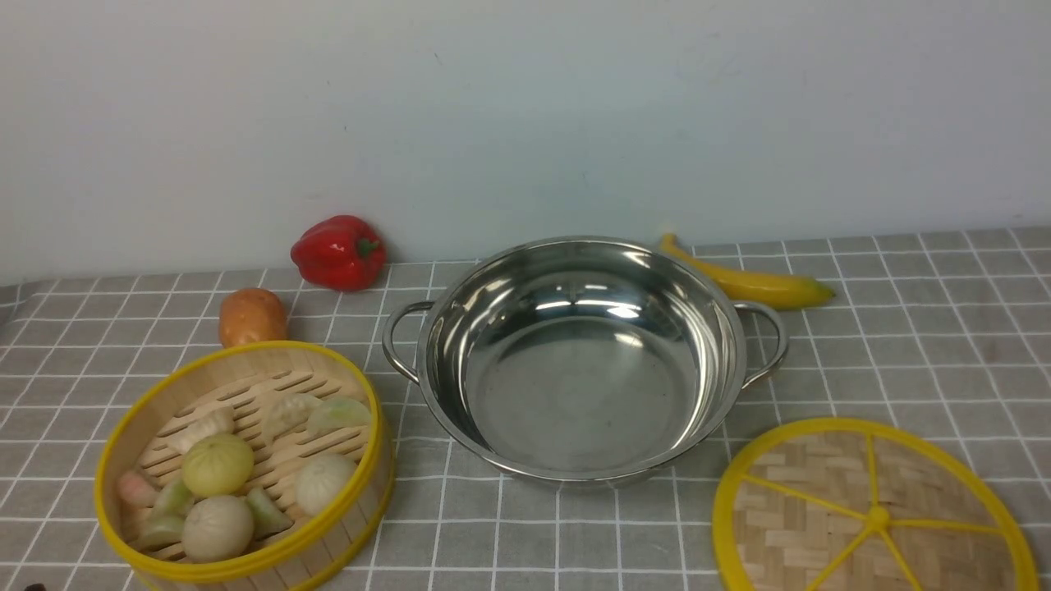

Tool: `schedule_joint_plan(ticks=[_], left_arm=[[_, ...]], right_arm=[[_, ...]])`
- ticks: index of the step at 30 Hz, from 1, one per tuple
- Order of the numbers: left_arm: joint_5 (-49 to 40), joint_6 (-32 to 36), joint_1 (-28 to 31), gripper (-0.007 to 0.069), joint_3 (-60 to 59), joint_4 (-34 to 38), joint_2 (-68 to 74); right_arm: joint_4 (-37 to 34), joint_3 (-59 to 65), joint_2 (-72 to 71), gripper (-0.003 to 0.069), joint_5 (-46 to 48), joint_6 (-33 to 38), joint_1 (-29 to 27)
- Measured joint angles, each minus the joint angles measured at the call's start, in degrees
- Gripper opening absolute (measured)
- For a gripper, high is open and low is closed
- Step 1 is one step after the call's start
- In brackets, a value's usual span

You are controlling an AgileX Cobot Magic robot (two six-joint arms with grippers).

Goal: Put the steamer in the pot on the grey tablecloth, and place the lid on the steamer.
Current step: 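Grasp the rim of the steamer basket holding the buns with the left gripper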

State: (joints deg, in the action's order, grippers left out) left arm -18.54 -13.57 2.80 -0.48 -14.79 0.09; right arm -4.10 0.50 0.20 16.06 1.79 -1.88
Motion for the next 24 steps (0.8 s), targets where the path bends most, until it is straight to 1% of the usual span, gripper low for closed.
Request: schedule_joint_plan(ticks=[1,4,5,6,7,8,9,10,11,13,16,24], left_arm=[[0.0,0.0,0.0,0.0243,0.0,0.3,0.0],[0.5,-1.9,0.0,0.0243,0.0,5.2,0.0],[0.7,-3.2,0.0,0.0243,0.0,8.2,-0.1],[0.9,-5.1,0.0,0.0243,0.0,12.5,-0.1],[1.1,-6.7,0.0,0.0243,0.0,16.3,-0.1],[1.1,-7.0,0.0,0.0243,0.0,17.8,-0.1],[1.4,-9.0,0.0,0.0243,0.0,22.5,-0.1],[1.6,-9.9,0.0,0.0243,0.0,25.4,-0.1],[1.7,-11.0,0.0,0.0243,0.0,30.2,-0.1],[1.7,-11.6,0.0,0.0243,0.0,35.1,-0.1],[1.9,-11.9,0.0,0.0243,0.0,39.0,-0.1],[3.4,-10.6,0.0,0.0243,0.0,39.5,-0.1]], right_arm=[[-0.1,0.0,0.0,0.0242,0.0,0.0,0.0],[-5.9,0.0,0.0,0.0242,-0.2,-3.5,0.0],[-9.5,0.0,0.0,0.0242,-0.4,-5.6,0.0],[-15.3,0.0,0.0,0.0242,-0.5,-8.4,0.0],[-19.8,0.0,0.0,0.0242,-0.6,-11.3,0.0],[-20.6,0.0,0.0,0.0242,-0.6,-11.3,0.0],[-26.4,0.0,0.0,0.0242,-0.6,-14.7,0.0],[-29.4,0.0,0.0,0.0242,-0.6,-16.0,0.0],[-33.2,0.0,0.0,0.0242,-0.7,-17.5,0.0],[-37.5,0.0,0.0,0.0242,-0.8,-18.7,0.0],[-39.9,0.0,0.0,0.0242,-1.2,-19.3,0.0],[-40.7,0.0,0.0,0.0242,-1.5,-19.4,0.0]])
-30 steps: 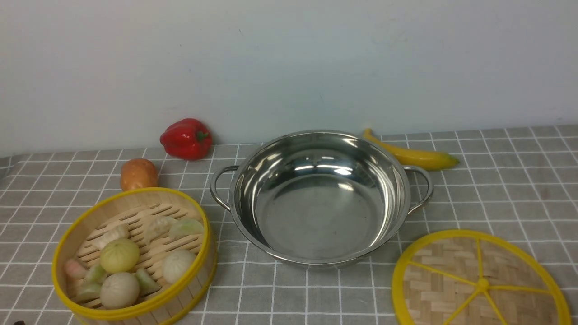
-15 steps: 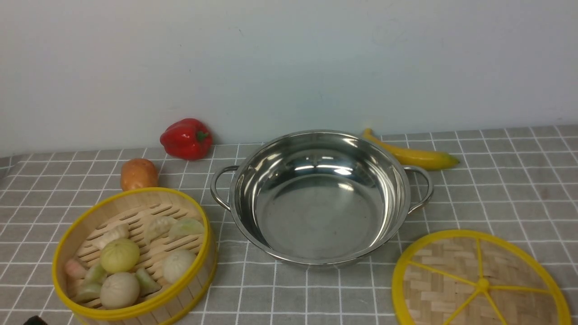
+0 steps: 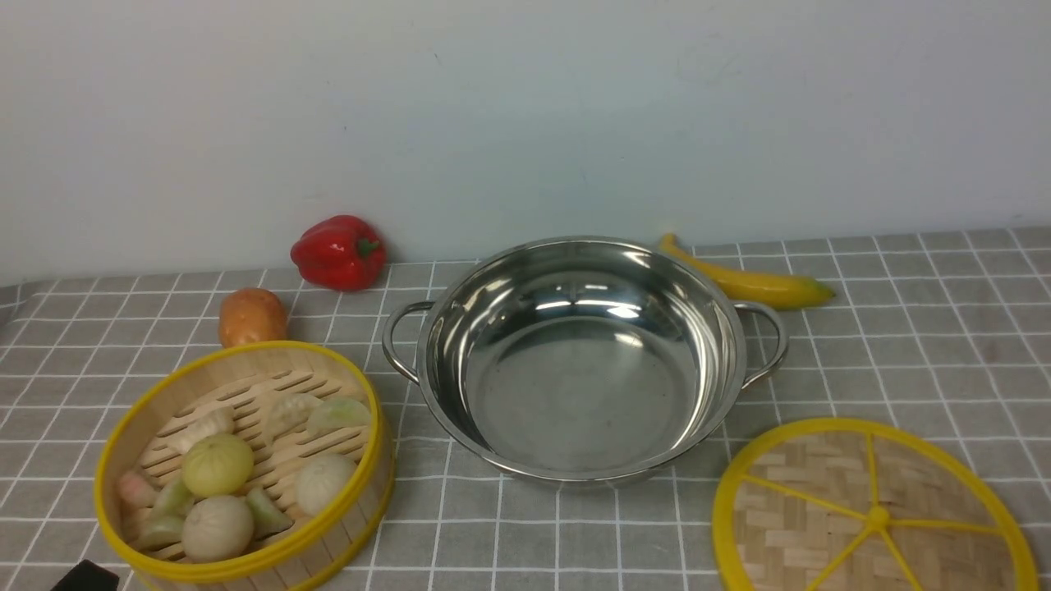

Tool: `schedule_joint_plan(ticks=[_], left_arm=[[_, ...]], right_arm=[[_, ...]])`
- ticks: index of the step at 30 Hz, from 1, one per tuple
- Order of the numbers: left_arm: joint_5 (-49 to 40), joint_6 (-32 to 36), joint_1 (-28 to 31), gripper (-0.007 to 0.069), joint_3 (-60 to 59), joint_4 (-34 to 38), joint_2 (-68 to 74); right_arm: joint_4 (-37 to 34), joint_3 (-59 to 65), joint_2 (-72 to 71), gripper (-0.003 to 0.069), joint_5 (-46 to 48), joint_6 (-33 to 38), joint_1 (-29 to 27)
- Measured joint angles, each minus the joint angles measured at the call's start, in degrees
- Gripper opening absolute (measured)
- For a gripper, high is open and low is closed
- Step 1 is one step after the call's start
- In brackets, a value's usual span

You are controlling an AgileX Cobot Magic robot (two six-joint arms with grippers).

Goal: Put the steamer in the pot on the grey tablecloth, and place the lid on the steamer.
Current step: 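Grasp the rim of the steamer basket holding the buns with the left gripper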

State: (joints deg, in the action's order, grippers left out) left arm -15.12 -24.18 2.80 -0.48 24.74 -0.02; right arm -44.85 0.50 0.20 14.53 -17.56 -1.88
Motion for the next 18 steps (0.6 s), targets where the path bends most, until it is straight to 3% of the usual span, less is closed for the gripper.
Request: schedule_joint_plan(ticks=[6,12,15,17,18], left_arm=[[6.8,0.7,0.0,0.0243,0.0,0.5,0.0],[27.5,-4.5,0.0,0.0243,0.0,4.7,0.0],[41.1,-6.4,0.0,0.0243,0.0,2.3,0.0],[44.3,-6.4,0.0,0.0243,0.0,-0.7,0.0],[45.4,-6.4,0.0,0.0243,0.1,-6.6,0.0]], right_arm=[[-2.8,0.0,0.0,0.0242,-3.6,0.0,0.0],[-7.7,-0.7,0.0,0.0242,-19.0,0.1,0.0],[-2.3,-4.1,0.0,0.0242,-24.7,2.3,0.0],[2.3,-5.8,-0.1,0.0242,-24.8,3.4,0.0],[8.0,-7.9,-0.2,0.0242,-23.6,4.1,0.0]])
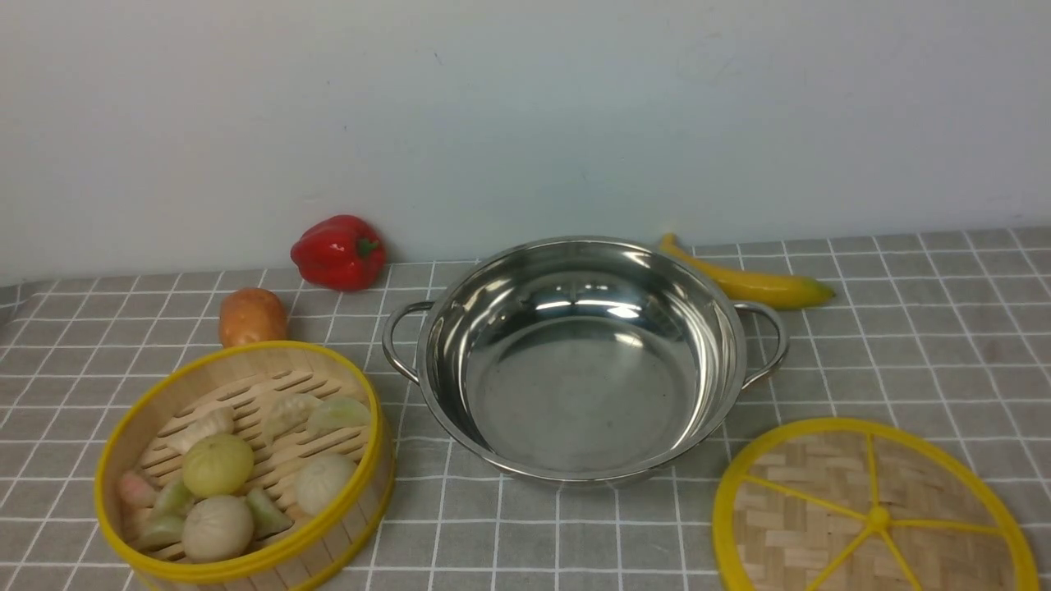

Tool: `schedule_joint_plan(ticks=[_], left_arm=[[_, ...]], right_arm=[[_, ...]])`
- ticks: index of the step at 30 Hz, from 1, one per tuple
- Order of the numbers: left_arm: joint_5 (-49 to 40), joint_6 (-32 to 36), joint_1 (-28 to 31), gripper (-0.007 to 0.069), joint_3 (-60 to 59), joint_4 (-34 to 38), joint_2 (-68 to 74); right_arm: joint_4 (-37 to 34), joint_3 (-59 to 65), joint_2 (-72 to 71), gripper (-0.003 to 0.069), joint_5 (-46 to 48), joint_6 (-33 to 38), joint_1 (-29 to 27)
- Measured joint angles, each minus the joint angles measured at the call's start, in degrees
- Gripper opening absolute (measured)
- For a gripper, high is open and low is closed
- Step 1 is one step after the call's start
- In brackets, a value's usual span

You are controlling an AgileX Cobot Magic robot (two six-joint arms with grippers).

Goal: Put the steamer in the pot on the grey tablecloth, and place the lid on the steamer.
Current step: 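Grasp the rim of the steamer basket holding the buns with the left gripper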

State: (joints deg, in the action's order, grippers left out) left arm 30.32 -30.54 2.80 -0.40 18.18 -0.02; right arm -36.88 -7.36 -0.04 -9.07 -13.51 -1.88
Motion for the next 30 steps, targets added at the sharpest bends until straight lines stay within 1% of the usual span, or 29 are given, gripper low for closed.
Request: schedule_joint_plan(ticks=[1,2,3,4,6,7,10,12,13,14,16,20,24,26,27,29,30], left_arm=[[-0.1,0.0,0.0,0.0243,0.1,0.0,0.0],[-1.2,0.1,0.0,0.0243,0.8,-5.2,0.0],[-3.8,0.1,0.0,0.0243,2.5,-9.0,0.1],[-6.6,0.1,0.0,0.0243,4.2,-12.5,0.4],[-13.8,0.3,0.0,0.0243,8.7,-17.5,2.0],[-14.6,0.4,0.0,0.0243,9.1,-18.2,2.3],[-24.8,1.5,0.0,0.0243,15.2,-24.5,6.4],[-37.7,1.7,0.0,0.0243,22.4,-29.7,13.7],[-38.6,1.7,0.0,0.0243,22.9,-29.9,13.7],[-45.1,1.7,0.0,0.0243,26.4,-31.5,17.5],[-53.8,1.7,0.0,0.0243,30.9,-32.8,23.1],[-67.4,1.8,0.0,0.0243,38.4,-33.3,34.9],[-76.7,4.7,0.0,0.0243,43.7,-33.2,47.2],[-79.6,6.5,0.0,0.0243,45.8,-33.0,53.1],[-79.9,6.9,0.0,0.0243,46.0,-33.0,53.7],[-81.8,8.7,0.0,0.0243,48.2,-33.0,59.8],[-82.7,9.6,0.0,0.0243,50.2,-33.0,65.1]], right_arm=[[0.7,-0.3,0.0,0.0242,0.2,0.0,0.0],[5.2,-2.1,0.0,0.0242,1.2,0.1,0.0],[9.0,-4.1,0.0,0.0242,2.1,0.1,0.0],[11.5,-6.5,0.5,0.0242,3.2,0.1,0.0],[15.9,-10.8,2.5,0.0242,5.7,0.1,0.0],[15.9,-11.3,2.5,0.0242,6.1,0.1,0.0],[20.5,-18.2,7.5,0.0242,13.0,0.1,0.0],[22.9,-24.0,14.3,0.0242,24.1,0.3,0.0],[23.0,-24.4,14.3,0.0242,25.0,0.3,0.0],[23.5,-27.1,18.0,0.0242,31.2,0.3,0.0],[23.6,-30.3,23.4,0.0242,39.7,0.4,0.0],[23.5,-33.8,32.3,0.0242,51.1,2.0,0.0],[21.8,-34.4,39.5,0.0242,59.3,6.4,0.0],[20.6,-34.4,41.6,0.0242,61.7,9.1,0.0],[20.4,-34.4,42.1,0.0242,62.2,9.4,0.0],[19.0,-34.4,43.3,0.0242,64.0,11.8,0.0],[17.9,-34.4,44.1,0.0242,65.0,13.5,0.0]])
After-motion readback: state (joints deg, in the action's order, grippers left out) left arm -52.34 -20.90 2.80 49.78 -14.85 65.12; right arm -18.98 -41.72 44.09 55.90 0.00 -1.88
